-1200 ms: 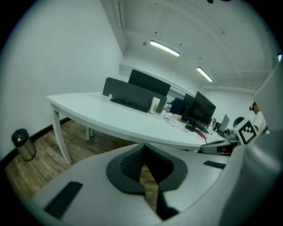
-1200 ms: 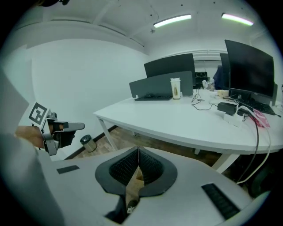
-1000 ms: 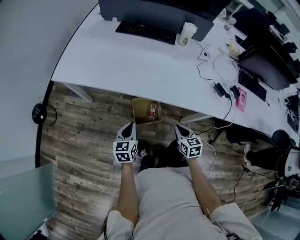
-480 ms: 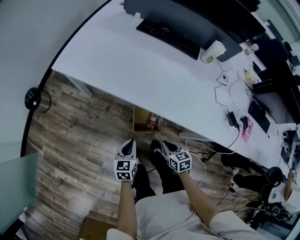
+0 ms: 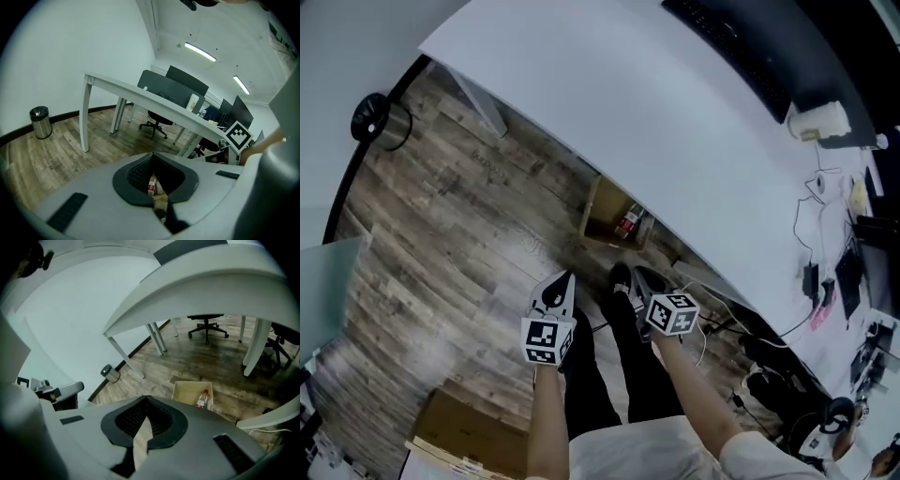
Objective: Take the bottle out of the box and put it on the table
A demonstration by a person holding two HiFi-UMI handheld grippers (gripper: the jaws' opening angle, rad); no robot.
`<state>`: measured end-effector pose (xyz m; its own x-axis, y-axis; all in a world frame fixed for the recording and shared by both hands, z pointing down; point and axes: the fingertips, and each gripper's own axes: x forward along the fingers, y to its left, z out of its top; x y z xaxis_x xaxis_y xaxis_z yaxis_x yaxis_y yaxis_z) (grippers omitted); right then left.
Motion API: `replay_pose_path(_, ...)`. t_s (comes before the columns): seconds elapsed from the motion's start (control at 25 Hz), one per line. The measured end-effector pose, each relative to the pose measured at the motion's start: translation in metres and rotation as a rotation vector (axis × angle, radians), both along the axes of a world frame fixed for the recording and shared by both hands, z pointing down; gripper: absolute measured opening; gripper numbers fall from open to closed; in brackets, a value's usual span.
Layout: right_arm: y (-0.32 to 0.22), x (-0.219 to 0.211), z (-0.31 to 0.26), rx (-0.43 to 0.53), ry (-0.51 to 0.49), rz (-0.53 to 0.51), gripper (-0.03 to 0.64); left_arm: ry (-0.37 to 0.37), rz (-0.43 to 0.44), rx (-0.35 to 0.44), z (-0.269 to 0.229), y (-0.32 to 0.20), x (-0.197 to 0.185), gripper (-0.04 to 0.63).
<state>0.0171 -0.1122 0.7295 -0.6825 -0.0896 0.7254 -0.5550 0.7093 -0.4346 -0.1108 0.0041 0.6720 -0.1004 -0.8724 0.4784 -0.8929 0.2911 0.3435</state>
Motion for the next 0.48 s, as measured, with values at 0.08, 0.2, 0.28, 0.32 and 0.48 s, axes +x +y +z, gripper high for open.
replay_pose_path(0.08, -0.007, 0.007, 0.029, -0.007, 0.004, -0.010, 0.040, -0.019, -0.033, -0.015, 0.024, 0.005, 0.006, 0.014)
replay_pose_path(0.2, -0.018, 0.006, 0.061, 0.026, 0.030, -0.021, 0.040, -0.033, -0.056, -0.038, 0.053, 0.012, 0.007, 0.015)
replay_pose_path(0.28, -0.025, 0.002, 0.082, 0.058, 0.055, -0.028, 0.040, -0.024, -0.060, -0.048, 0.073, 0.015, 0.007, 0.014)
replay_pose_path(0.32, -0.029, 0.000, 0.093, 0.077, 0.068, -0.033, 0.040, -0.015, -0.059, -0.048, 0.082, 0.015, 0.008, 0.015)
replay_pose_path(0.48, -0.037, -0.005, 0.141, 0.105, 0.096, -0.009, 0.040, -0.027, -0.021, -0.035, 0.112, 0.012, 0.013, 0.015)
